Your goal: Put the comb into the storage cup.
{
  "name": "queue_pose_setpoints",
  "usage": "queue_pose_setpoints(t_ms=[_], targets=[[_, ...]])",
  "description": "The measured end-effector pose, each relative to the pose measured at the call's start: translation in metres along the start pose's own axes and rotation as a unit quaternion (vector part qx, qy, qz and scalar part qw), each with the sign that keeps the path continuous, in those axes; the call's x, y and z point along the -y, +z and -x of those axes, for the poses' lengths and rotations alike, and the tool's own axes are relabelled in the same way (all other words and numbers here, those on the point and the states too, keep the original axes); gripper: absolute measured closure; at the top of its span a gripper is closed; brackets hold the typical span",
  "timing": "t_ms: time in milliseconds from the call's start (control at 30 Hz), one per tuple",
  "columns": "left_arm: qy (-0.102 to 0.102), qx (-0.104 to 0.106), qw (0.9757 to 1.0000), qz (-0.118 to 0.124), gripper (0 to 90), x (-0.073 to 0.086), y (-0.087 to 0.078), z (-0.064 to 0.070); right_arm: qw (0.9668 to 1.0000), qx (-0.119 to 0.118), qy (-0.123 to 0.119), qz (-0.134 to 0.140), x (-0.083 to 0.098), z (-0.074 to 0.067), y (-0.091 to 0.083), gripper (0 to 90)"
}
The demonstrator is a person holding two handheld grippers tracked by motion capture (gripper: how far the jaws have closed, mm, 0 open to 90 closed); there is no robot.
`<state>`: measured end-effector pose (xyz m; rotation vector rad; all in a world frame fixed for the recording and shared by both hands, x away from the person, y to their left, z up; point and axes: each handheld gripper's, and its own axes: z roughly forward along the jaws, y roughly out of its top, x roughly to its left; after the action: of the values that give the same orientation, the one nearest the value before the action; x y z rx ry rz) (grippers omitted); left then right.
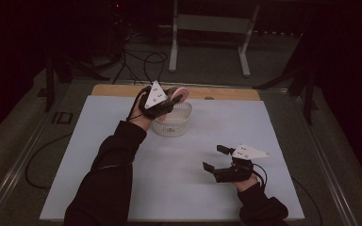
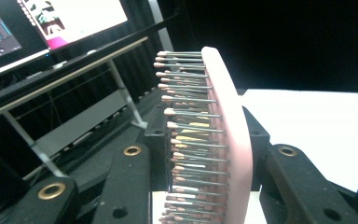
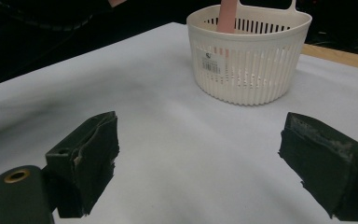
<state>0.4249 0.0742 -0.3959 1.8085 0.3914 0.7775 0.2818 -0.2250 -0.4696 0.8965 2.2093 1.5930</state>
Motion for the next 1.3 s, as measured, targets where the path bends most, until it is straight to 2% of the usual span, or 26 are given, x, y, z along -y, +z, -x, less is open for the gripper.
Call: queue_pose_setpoints(t_ms=[100, 167, 233, 333, 500, 667, 833, 1167, 1200, 1267, 1300], targets=[[0.017, -0.003, 0.9999, 0.001, 65.6, 0.001, 0.002, 0.004, 1.0, 0.0, 0.0, -0.001, 0.0, 0.0, 0.0, 11.3], [0.02, -0.004, 0.9998, -0.001, 65.6, 0.001, 0.002, 0.006, 1.0, 0.0, -0.001, -0.001, 0.0, 0.0, 0.0, 11.3], [0.037, -0.004, 0.9993, -0.008, 65.6, 0.002, 0.005, 0.01, 1.0, -0.001, -0.001, -0.001, 0.0, 0.0, 0.0, 11.3], [0.048, 0.0, 0.9987, -0.019, 65.6, 0.006, 0.008, 0.015, 1.0, -0.001, 0.0, 0.0, 0.0, 0.0, 0.0, 11.3], [0.052, -0.005, 0.9982, -0.03, 65.5, 0.01, 0.011, 0.019, 1.0, -0.001, -0.001, 0.0, 0.0, 0.0, 0.0, 11.3], [0.045, 0.003, 0.9979, -0.047, 65.3, 0.013, 0.015, 0.025, 1.0, -0.001, 0.0, 0.0, 0.0, 0.0, 0.0, 11.4], [0.044, 0.012, 0.9977, -0.05, 64.7, 0.015, 0.019, 0.034, 1.0, 0.0, 0.0, -0.001, 0.0, 0.0, 0.0, 11.4], [0.067, 0.02, 0.9957, -0.061, 62.9, 0.016, 0.022, 0.051, 1.0, 0.002, -0.001, 0.001, -0.001, -0.001, -0.001, 11.4], [0.073, 0.02, 0.9946, -0.071, 62.9, 0.018, 0.024, 0.053, 1.0, 0.001, 0.0, 0.001, -0.001, -0.001, -0.001, 11.4], [0.072, 0.02, 0.9941, -0.078, 59.9, 0.021, 0.025, 0.054, 1.0, 0.001, 0.001, 0.002, -0.001, -0.001, -0.001, 11.4], [0.069, 0.016, 0.9939, -0.085, 53.9, 0.022, 0.026, 0.054, 1.0, 0.001, 0.001, 0.002, -0.001, -0.001, -0.001, 11.4]])
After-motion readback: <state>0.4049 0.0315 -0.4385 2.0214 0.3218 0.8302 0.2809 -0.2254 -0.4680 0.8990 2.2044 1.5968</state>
